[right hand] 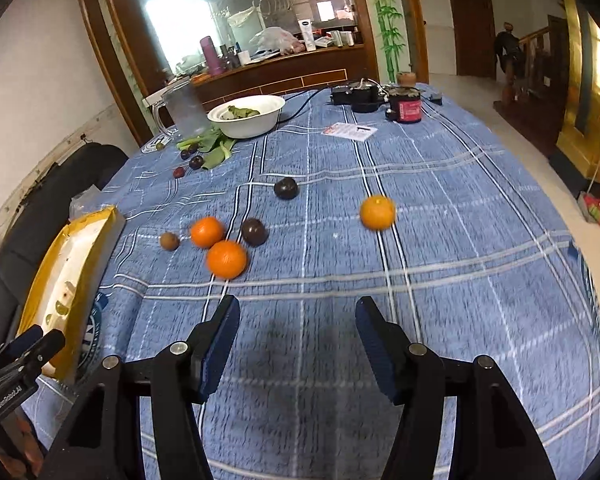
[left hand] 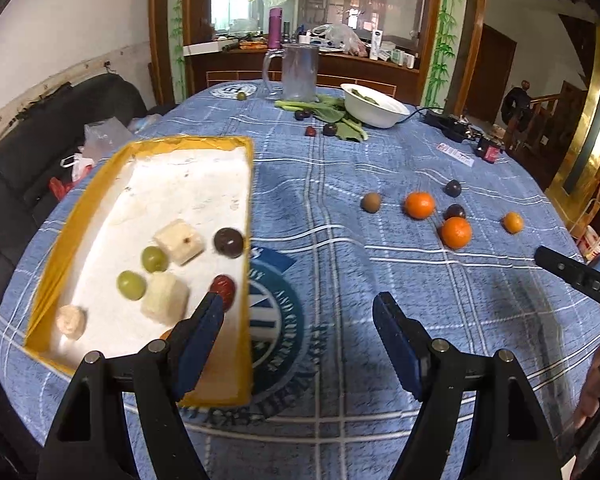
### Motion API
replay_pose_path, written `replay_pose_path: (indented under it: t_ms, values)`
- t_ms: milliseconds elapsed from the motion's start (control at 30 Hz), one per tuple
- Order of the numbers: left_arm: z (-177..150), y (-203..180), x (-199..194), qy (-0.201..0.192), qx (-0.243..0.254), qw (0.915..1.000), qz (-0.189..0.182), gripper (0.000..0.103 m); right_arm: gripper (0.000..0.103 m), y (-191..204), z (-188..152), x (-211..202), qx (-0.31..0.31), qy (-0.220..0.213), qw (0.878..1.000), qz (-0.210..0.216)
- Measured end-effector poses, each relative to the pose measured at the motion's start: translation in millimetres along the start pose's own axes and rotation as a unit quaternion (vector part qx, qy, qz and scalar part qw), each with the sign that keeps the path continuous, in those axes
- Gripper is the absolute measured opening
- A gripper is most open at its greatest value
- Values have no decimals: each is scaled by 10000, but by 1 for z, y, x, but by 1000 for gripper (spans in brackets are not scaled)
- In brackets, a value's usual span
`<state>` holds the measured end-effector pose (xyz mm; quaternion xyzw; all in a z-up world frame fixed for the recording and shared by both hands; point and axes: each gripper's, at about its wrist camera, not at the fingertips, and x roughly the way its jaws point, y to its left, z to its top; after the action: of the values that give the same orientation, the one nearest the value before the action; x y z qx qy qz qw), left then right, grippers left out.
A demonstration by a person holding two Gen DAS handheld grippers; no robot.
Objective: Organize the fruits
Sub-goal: 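Move both open tools back from the tray toward the oranges, then grasp an orange with the left tool while the right tool grasps another orange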
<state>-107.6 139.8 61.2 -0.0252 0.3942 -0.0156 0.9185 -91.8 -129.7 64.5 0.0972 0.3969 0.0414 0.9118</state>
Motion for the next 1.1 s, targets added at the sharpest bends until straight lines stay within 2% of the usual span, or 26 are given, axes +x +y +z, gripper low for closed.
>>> replay_pose_path:
  t_ms: [133, 267, 400, 567, 700, 767, 833, 1033, 1100]
  values:
    - [15, -5, 8, 35, 47, 9999, -141, 76, 64, 24, 14, 33, -380, 219, 9989, 169]
    - [41, -7, 20, 160, -83, 9985, -512, 76, 64, 47, 23, 70, -805, 415, 9955, 265]
    - [68, -12, 39, 233, -148, 9970, -727, 76, 63, 52, 24, 93, -891, 599, 9936, 351]
    - [93, -36, 71, 256, -21, 9938, -1079, 74, 61, 48, 22, 99, -865, 620, 9934, 438]
    - [108, -66, 112, 630, 39, 9870, -1478, 59, 58, 48, 22, 98, -883, 572, 9933, 479]
    - [111, -76, 129, 835, 18, 9840, -1571, 54, 57, 48, 22, 98, -899, 557, 9932, 488]
    - [112, -86, 146, 997, 31, 9794, -1755, 54, 56, 49, 22, 97, -889, 550, 9933, 500]
    - [103, -102, 172, 1196, 379, 9782, -1657, 54, 49, 49, 22, 96, -782, 551, 9936, 609]
    - [100, -102, 174, 1161, 427, 9786, -1646, 49, 49, 50, 21, 96, -789, 533, 9938, 582]
